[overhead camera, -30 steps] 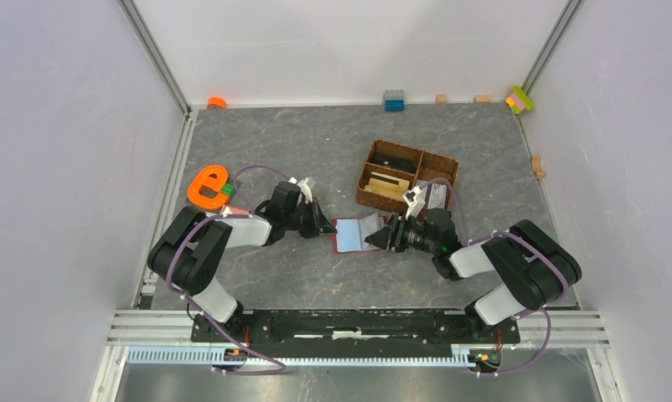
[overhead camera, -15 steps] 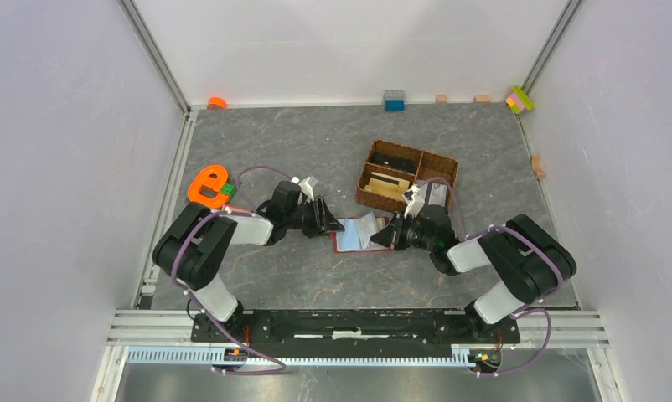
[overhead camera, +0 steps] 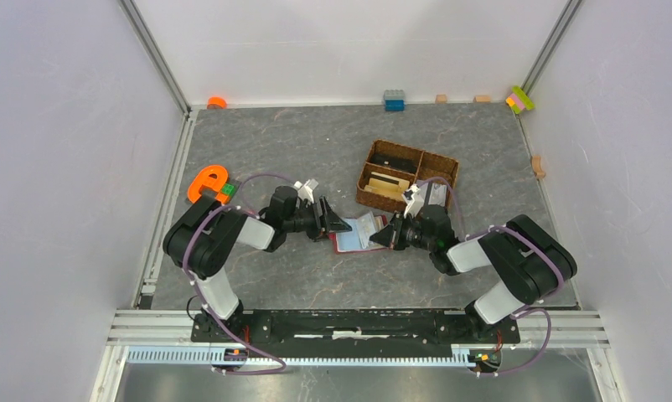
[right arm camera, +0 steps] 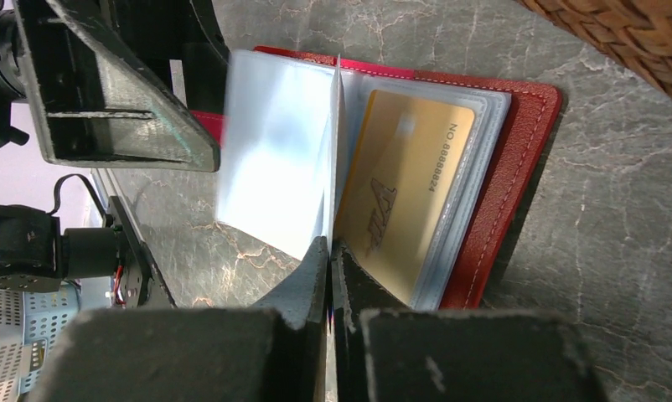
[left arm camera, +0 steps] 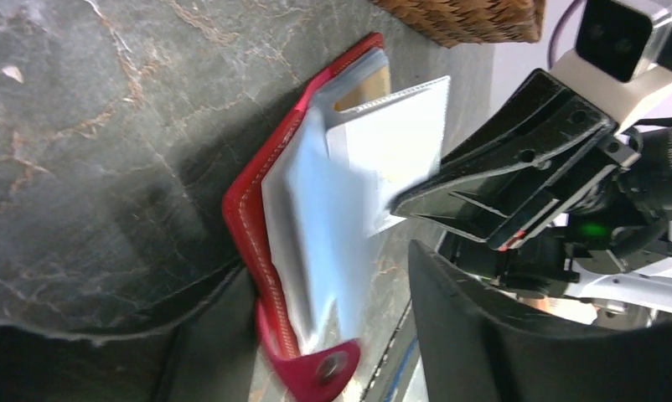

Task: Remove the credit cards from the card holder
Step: Pick up the card holder from the center of the board.

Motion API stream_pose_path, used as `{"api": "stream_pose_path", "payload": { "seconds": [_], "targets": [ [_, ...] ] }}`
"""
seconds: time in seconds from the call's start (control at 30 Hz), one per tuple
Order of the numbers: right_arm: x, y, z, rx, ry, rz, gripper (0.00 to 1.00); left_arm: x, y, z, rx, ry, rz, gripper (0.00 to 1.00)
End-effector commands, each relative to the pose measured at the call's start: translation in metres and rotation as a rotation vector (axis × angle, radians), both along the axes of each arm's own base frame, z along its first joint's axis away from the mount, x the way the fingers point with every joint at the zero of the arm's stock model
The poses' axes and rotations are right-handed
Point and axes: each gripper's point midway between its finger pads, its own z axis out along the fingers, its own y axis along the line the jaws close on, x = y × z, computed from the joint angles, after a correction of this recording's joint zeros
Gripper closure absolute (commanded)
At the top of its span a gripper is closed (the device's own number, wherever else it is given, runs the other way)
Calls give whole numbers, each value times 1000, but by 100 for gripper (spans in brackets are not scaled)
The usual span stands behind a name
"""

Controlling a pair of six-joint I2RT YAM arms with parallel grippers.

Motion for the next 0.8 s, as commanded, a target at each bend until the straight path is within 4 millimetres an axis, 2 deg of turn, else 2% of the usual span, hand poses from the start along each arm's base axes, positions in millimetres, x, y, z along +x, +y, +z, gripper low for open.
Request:
{"api": "stream_pose_path", "payload": {
  "seconds": [0.0,0.07,0.13,0.27,0.3,0.43,0.53,0.6,0.77],
  "targets": [
    [6,0,11,15,-53,-8,97,4,0,27,-58,-85,8,25],
    [4,3,14,39,-55,3,97,4,0,25,-43,-88,-1,23],
    [4,4,14,45,-52,8,97,4,-2,22,-43,-72,-7,25],
    [3,4,14,46,-53,10,98,4,-4,13,-39,-37,-18,40],
    [3,4,14,47,-55,10,98,4,-5,12,-43,-35,-21,44],
    [3,4,15,47,-61,13,97,1,-11,20,-113,-37,-44,77],
    [4,3,14,34,-68,11,95,1,-11,28,-138,-52,-45,93],
    [5,2,16,26,-80,7,92,2,-9,34,-140,-78,-37,98],
    [9,-5,19,-15,-115,-16,84,2,-1,50,-118,-158,-14,98]
  ]
}}
